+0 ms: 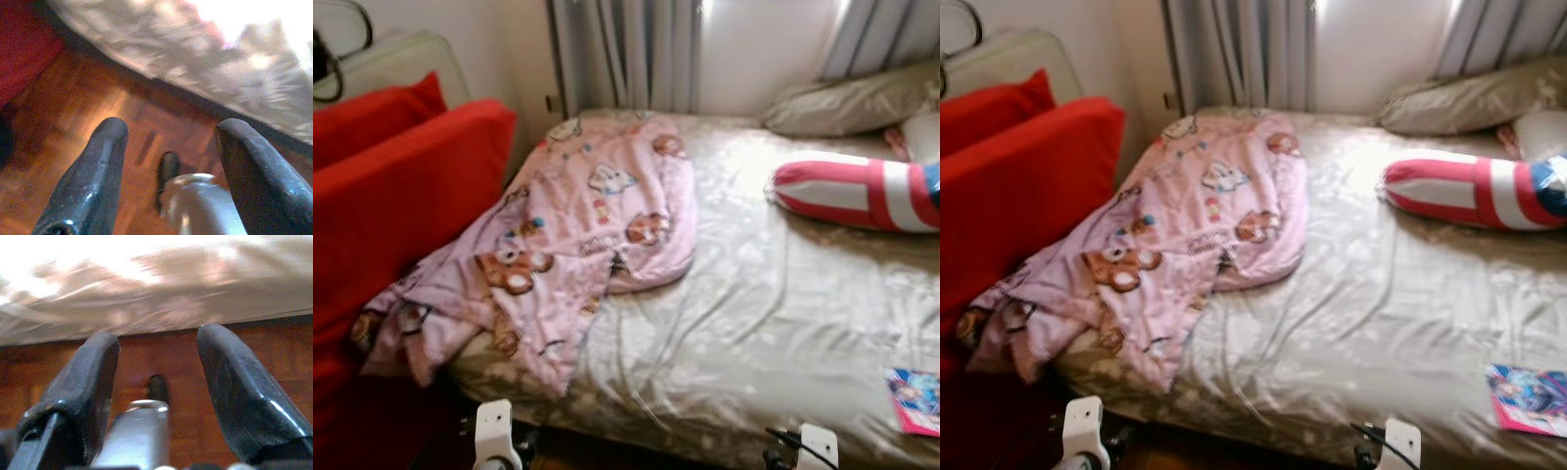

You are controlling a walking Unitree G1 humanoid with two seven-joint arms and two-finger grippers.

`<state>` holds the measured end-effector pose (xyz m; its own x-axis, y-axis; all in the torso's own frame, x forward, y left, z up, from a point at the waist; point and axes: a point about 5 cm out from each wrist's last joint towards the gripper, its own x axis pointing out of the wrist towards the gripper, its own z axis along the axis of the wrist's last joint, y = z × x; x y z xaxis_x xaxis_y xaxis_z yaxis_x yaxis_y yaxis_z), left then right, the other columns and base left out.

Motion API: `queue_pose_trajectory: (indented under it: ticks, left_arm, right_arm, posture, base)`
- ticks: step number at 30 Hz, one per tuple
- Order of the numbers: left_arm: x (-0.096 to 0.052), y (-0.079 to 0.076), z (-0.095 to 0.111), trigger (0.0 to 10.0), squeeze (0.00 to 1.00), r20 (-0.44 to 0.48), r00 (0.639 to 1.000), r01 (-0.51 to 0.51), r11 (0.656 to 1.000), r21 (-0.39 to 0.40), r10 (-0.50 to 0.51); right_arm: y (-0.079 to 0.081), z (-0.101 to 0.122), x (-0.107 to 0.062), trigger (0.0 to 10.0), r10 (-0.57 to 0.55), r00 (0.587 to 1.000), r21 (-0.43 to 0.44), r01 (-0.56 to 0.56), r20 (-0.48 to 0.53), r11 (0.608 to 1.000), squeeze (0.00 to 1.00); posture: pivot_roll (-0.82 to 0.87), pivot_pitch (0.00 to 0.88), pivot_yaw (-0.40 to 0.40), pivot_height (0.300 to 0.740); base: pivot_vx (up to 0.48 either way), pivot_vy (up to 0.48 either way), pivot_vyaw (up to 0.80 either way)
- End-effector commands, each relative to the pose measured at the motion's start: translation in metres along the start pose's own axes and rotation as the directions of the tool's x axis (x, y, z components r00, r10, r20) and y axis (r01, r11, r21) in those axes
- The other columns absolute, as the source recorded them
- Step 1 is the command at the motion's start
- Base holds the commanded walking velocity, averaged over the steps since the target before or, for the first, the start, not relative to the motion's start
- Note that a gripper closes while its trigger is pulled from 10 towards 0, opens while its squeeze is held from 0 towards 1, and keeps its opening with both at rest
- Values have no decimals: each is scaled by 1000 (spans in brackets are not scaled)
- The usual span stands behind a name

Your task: Clean up the room

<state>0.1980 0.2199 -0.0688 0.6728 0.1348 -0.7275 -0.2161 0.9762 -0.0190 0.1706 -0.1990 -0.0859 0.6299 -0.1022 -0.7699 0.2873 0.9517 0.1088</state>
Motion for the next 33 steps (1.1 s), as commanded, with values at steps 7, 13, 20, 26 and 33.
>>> queue_pose_trajectory:
  ticks: [7, 13, 20, 26, 33]
  left_arm:
    - [1, 0, 3, 10000, 0, 8, 1000, -1, 1000, -3, 1]
    - [1, 0, 3, 10000, 0, 10, 1000, -1, 1000, -3, 1]
    - [0, -1, 2, 10000, 0, 10, 1000, 3, 1000, 11, -4]
    - [0, -1, 2, 10000, 0, 15, 1000, 11, 1000, 9, -11]
    - [0, -1, 0, 10000, 0, 11, 1000, 10, 1000, 9, -10]
  right_arm:
    - [-4, 0, 0, 10000, -10, 1000, -4, 10, 0, 1000, 0]
    - [-3, 1, 0, 10000, -7, 1000, -2, 7, 2, 1000, 0]
    - [-1, 0, 0, 10000, -4, 1000, -3, 4, -1, 1000, 0]
    - [-2, -1, 0, 10000, -5, 1000, -2, 5, -4, 1000, 0]
    - [-1, -2, -1, 10000, 0, 1000, -9, 0, -6, 1000, 0]
  posture:
    - [47, 52, 9, 740]
    - [50, 51, 10, 740]
    - [52, 57, 12, 740]
    - [55, 62, 12, 740]
    - [54, 63, 12, 740]
  base:
    - [0, 480, 0]
    - [0, 480, 0]
    - [0, 379, 0]
    - [0, 0, 0]
    - [0, 0, 0]
